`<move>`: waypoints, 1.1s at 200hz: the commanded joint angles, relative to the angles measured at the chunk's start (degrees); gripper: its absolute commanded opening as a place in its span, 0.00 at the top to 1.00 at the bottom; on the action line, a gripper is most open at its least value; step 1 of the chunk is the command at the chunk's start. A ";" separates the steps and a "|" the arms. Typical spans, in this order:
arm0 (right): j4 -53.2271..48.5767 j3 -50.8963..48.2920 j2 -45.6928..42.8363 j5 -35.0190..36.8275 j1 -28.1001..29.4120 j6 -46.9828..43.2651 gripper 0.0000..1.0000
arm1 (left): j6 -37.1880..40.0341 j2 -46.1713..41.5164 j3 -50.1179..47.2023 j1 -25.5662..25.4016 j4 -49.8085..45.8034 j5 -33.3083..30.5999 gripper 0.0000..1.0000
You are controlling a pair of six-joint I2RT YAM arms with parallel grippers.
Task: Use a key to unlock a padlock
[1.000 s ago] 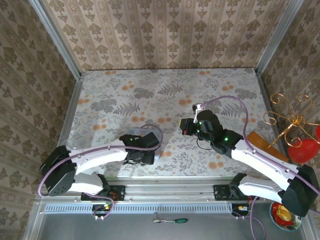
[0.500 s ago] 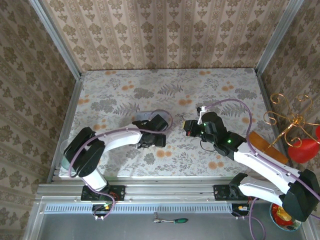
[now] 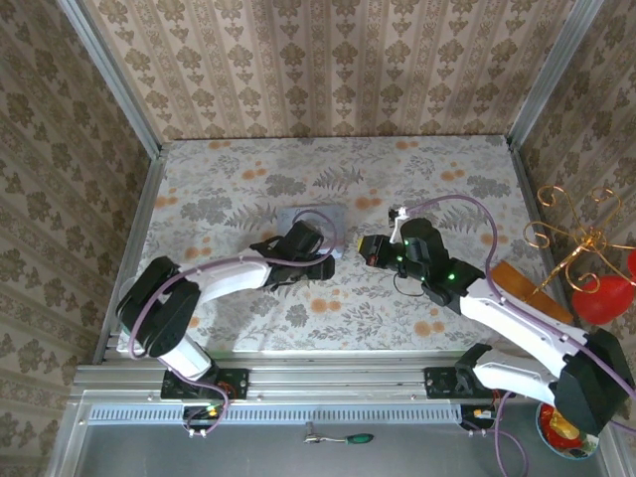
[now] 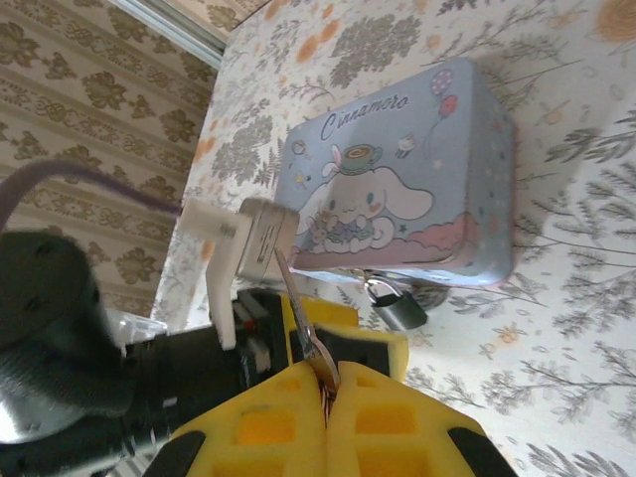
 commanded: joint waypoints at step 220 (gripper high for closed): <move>6.85 -1.64 4.73 8.22 8.39 5.03 1.00 | -2.04 10.84 -14.85 11.23 46.86 18.53 0.58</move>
